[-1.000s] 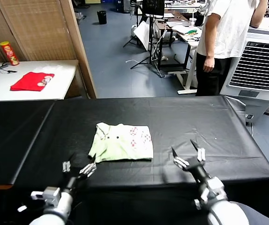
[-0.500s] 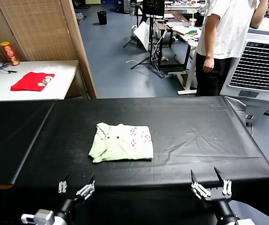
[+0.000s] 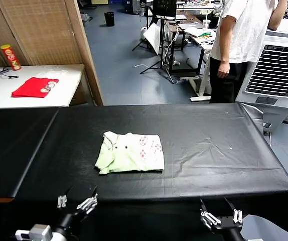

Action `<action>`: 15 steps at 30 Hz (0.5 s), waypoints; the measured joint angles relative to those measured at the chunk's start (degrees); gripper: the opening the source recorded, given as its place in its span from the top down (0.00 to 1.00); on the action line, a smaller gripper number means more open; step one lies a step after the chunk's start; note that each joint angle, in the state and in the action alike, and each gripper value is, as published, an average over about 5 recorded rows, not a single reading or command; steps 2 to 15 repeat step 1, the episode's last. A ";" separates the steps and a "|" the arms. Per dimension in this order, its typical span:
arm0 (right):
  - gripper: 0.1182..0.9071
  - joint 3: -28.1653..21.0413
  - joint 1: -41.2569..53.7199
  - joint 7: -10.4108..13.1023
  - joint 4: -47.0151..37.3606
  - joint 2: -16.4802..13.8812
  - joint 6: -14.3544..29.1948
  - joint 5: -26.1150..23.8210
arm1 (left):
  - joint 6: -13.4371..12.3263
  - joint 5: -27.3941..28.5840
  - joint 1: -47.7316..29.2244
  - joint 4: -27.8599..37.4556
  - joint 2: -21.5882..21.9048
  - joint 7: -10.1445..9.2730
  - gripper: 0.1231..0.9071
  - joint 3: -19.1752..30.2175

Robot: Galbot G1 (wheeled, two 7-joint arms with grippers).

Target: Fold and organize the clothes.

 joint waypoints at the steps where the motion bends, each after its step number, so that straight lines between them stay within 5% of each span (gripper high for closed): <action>1: 0.14 -0.01 -0.02 0.00 0.00 0.00 -0.01 0.00 | 0.04 -0.02 -0.03 -0.01 0.01 0.00 0.14 -0.03; 15: 0.14 -0.01 -0.02 0.00 0.00 0.00 -0.01 0.00 | 0.04 -0.02 -0.03 -0.01 0.01 0.00 0.14 -0.03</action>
